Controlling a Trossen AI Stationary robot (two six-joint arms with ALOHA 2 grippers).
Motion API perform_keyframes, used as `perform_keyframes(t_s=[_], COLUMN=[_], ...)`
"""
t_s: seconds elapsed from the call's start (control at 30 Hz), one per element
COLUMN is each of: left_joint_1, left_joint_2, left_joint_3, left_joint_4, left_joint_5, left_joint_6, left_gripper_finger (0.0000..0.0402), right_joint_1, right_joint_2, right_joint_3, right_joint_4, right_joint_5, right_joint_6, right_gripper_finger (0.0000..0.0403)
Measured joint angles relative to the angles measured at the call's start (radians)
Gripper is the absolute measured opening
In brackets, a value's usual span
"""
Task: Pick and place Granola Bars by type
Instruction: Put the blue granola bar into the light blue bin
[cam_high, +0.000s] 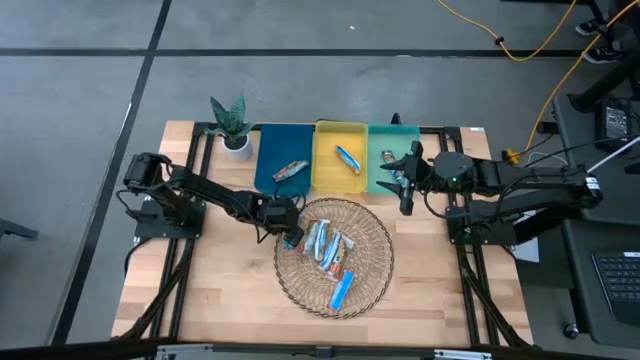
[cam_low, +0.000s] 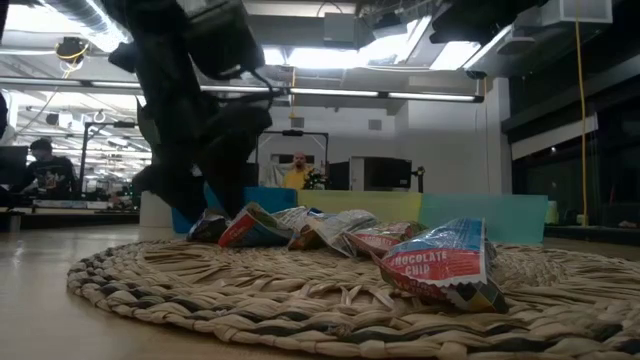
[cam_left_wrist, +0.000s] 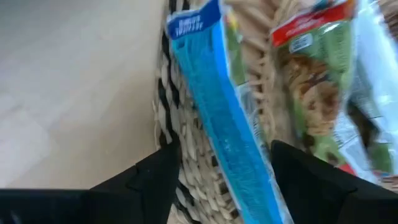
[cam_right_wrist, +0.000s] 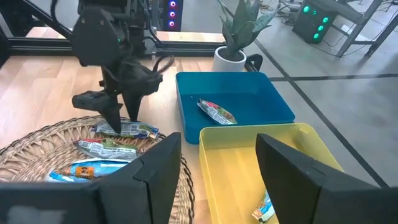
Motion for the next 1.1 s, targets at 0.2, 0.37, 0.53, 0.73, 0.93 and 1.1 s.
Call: perform_keyframes(t_s=[0.2, 0.37, 0.53, 0.73, 0.93, 1.1], left_joint_1=[0.005, 0.013, 0.017, 0.017, 0.025, 0.031], left_joint_2=[0.019, 0.019, 0.019, 0.021, 0.02, 0.02], left_joint_3=[0.004, 0.002, 0.001, 0.031, 0.088, 0.138], left_joint_4=[0.005, 0.003, 0.006, -0.014, -0.013, -0.011], left_joint_5=[0.014, 0.021, 0.026, 0.026, 0.017, 0.016], left_joint_6=[-0.004, -0.03, -0.033, 0.0, 0.064, 0.114], left_gripper_finger=[0.0184, 0.0123, 0.0063, 0.0024, 0.0027, 0.0023], right_joint_1=[0.0, 0.0, 0.0, 0.0, 0.0, 0.0], right_joint_2=[0.0, 0.0, 0.0, 0.0, 0.0, 0.0], right_joint_3=[0.0, 0.0, 0.0, 0.0, 0.0, 0.0], right_joint_4=[0.0, -0.001, -0.001, -0.001, -0.001, -0.001], right_joint_5=[0.0, 0.0, 0.0, 0.0, 0.0, 0.0], right_joint_6=[0.001, 0.003, 0.002, 0.004, 0.003, 0.003], right_gripper_finger=[0.021, 0.021, 0.021, 0.021, 0.021, 0.021])
